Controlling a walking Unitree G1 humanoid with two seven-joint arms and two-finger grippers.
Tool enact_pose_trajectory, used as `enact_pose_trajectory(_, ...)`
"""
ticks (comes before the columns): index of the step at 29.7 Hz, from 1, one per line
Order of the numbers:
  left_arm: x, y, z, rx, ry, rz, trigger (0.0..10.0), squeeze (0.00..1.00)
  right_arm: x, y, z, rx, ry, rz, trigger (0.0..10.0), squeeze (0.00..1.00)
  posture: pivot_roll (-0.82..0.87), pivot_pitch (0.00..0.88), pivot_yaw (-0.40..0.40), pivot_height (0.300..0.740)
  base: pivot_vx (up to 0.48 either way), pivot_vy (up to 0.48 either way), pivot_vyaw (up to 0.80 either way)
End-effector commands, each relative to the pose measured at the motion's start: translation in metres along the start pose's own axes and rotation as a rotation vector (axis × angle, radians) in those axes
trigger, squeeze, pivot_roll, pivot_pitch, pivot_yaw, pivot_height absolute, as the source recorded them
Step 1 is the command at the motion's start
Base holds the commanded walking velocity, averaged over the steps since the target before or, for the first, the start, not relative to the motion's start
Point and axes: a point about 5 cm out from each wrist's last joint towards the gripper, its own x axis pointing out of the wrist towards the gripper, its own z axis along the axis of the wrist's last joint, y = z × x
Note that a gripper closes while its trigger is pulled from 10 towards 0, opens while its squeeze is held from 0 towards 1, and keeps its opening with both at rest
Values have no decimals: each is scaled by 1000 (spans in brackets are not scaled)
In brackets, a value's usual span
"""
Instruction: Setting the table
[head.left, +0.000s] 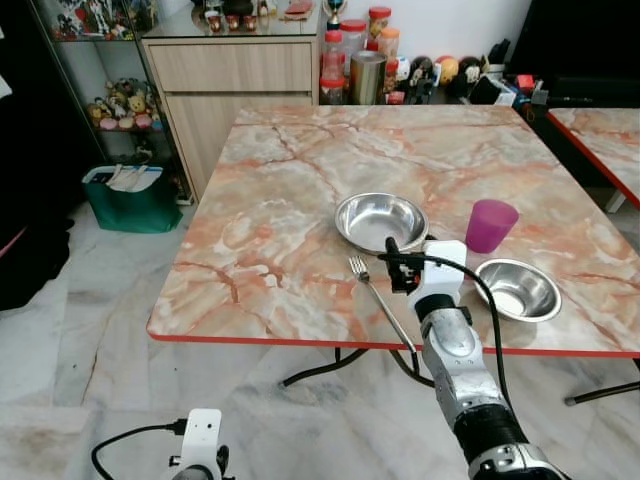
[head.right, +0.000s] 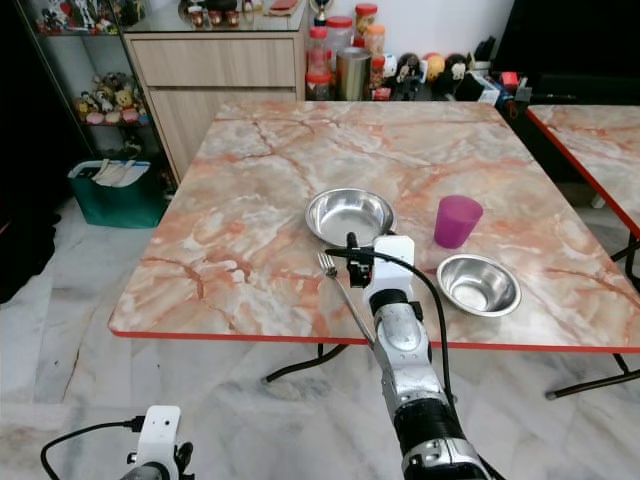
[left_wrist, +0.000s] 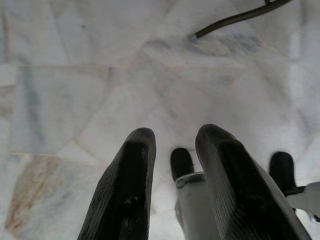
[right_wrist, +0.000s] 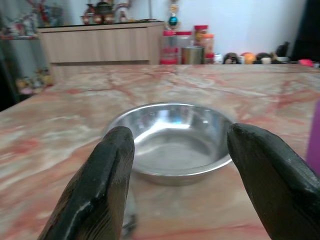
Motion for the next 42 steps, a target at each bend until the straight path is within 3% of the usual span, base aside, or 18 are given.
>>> enact_pose_trajectory(1, -1, 3, -3, 16, 15, 6, 10000, 0, 0, 2, 3, 0, -5, 5, 10000, 0, -25, 0, 9, 740, 0, 0, 0)
enact_pose_trajectory(11, -2, 4, -7, 20, 24, 5, 10000, 0, -10, 5, -9, -22, 84, 43, 10000, 0, -27, 0, 11, 740, 0, 0, 0)
enact_pose_trajectory(12, -2, 4, -7, 21, 25, 3, 10000, 0, -8, 1, -8, -6, 98, 30, 10000, 451, -30, 0, 14, 740, 0, 0, 0)
enact_pose_trajectory(13, -2, 4, -7, 21, 26, 2, 10000, 0, -6, 0, -7, 3, 101, 30, 10000, 1000, -30, 0, 14, 740, 0, 0, 0)
enact_pose_trajectory(18, -1, 3, -5, 27, 26, -1, 10000, 0, 2, -7, -7, -12, 158, 28, 10000, 1000, -33, 0, 19, 740, 0, 0, 0)
enact_pose_trajectory(19, -1, 2, -4, 26, 24, -2, 10000, 0, 5, -6, -6, -14, 183, 44, 10000, 745, -27, 0, 17, 740, 0, 0, 0)
enact_pose_trajectory(20, -1, 2, -4, 26, 24, -2, 10000, 0, 5, -6, -6, -14, 183, 44, 10000, 745, -27, 0, 17, 740, 0, 0, 0)
enact_pose_trajectory(21, -1, 2, -4, 24, 24, -1, 10000, 0, 7, -5, -7, -27, 214, 66, 10000, 0, -26, 0, 17, 740, 0, 0, 0)
enact_pose_trajectory(29, -1, 2, -5, 12, 34, -1, 10000, 0, 16, -5, -4, -30, 288, 162, 10000, 0, -24, 0, 14, 740, 0, 0, 0)
enact_pose_trajectory(42, -1, 0, -6, 1, 37, -7, 10000, 0, 22, -11, -13, -37, 365, 179, 10000, 0, -21, 0, 17, 740, 0, 0, 0)
